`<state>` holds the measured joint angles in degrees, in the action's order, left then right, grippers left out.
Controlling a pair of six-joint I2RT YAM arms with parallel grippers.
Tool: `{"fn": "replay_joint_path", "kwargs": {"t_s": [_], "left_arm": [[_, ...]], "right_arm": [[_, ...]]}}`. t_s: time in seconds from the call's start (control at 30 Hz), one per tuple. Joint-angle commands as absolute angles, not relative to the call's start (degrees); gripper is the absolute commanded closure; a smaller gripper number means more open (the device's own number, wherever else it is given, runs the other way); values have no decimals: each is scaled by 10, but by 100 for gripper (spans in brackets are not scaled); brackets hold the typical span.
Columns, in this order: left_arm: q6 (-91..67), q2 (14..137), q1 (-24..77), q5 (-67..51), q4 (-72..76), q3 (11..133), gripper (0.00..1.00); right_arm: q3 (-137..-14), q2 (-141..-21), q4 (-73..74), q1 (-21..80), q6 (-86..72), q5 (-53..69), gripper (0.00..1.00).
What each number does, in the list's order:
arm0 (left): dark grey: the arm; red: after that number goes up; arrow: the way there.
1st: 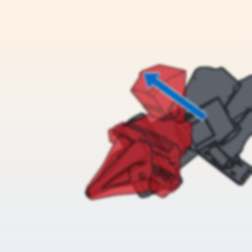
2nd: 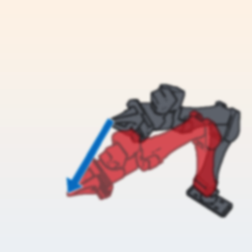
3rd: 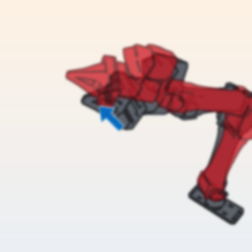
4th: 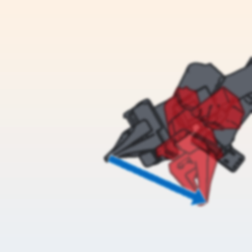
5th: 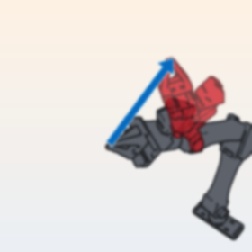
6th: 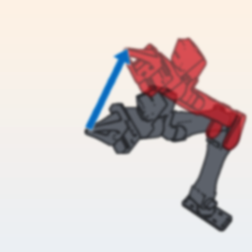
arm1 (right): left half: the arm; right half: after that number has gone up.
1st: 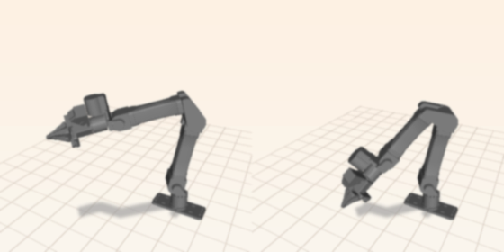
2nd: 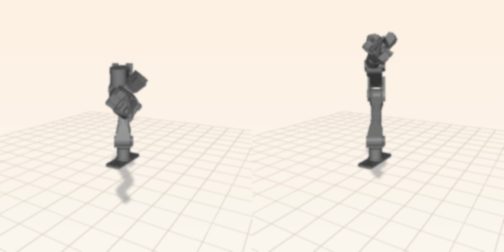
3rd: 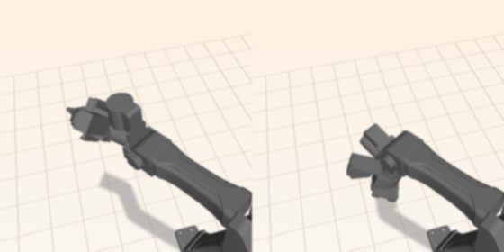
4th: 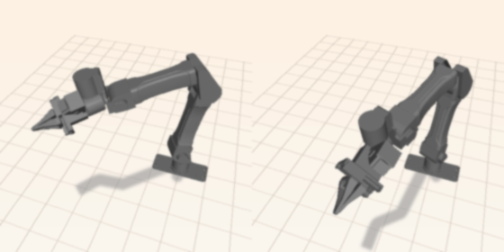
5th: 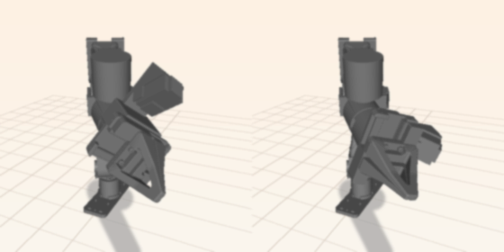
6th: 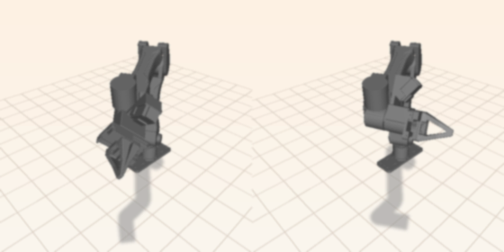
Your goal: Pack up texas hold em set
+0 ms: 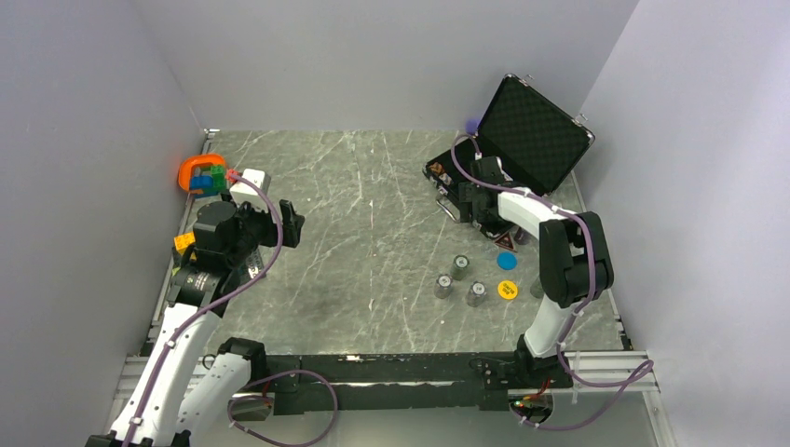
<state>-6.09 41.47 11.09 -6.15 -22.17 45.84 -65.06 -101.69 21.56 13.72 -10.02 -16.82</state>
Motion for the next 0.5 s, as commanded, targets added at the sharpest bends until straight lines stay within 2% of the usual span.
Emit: {"fn": "replay_joint_path", "kwargs": {"t_s": [0.0, 0.23, 0.47], "left_arm": [[-57, 414, 113, -62, -218, 466, 2], [-58, 414, 113, -63, -216, 465, 2], [-58, 415, 113, -65, -215, 465, 2]], "right_arm": [[-677, -1026, 171, 109, -103, -208, 9], [-678, -1028, 171, 96, -96, -185, 9], [-674, -1004, 168, 96, -70, -69, 6]]}}
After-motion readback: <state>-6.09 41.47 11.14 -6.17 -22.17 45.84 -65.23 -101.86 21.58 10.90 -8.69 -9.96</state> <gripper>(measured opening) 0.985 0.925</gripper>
